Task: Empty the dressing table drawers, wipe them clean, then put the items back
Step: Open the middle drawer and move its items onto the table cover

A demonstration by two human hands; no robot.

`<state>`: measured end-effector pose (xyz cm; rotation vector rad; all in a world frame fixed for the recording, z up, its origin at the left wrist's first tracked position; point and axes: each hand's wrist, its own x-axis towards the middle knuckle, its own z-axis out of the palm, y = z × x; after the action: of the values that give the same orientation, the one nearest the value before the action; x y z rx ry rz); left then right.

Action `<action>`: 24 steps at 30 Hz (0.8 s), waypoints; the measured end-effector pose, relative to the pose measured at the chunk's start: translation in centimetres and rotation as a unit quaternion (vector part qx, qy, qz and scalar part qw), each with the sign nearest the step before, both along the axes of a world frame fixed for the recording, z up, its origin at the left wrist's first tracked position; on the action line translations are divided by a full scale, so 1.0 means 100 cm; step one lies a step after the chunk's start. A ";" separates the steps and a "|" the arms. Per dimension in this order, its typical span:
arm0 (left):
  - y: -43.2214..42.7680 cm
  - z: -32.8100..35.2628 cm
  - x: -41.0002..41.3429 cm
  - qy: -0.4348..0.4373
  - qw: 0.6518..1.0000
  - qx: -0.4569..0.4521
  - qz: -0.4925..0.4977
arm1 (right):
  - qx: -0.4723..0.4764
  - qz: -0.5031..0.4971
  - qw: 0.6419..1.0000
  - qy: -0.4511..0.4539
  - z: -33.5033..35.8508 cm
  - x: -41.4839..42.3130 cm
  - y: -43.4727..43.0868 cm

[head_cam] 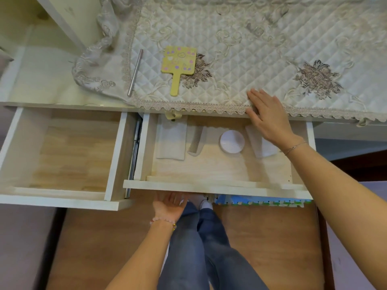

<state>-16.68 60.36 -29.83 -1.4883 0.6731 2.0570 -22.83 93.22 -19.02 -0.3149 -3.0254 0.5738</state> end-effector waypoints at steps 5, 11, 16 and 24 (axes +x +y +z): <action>-0.009 0.009 0.021 -0.012 1.000 -0.006 0.008 | 0.011 0.001 1.000 -0.001 0.000 0.003 -0.003; -0.023 0.010 0.043 -0.024 1.000 -0.002 0.005 | 0.004 0.004 1.000 -0.024 0.003 0.007 -0.003; -0.032 0.016 0.056 -0.013 1.000 -0.003 -0.028 | 0.010 0.003 0.999 -0.035 0.005 0.014 -0.007; -0.060 0.034 0.074 0.036 0.981 -0.056 -0.185 | -0.037 -0.032 0.999 0.003 0.013 0.047 -0.028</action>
<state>-9.29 54.37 -26.39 -1.2405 1.0257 1.8162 -18.16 90.47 -17.67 -0.4110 -2.9807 0.6820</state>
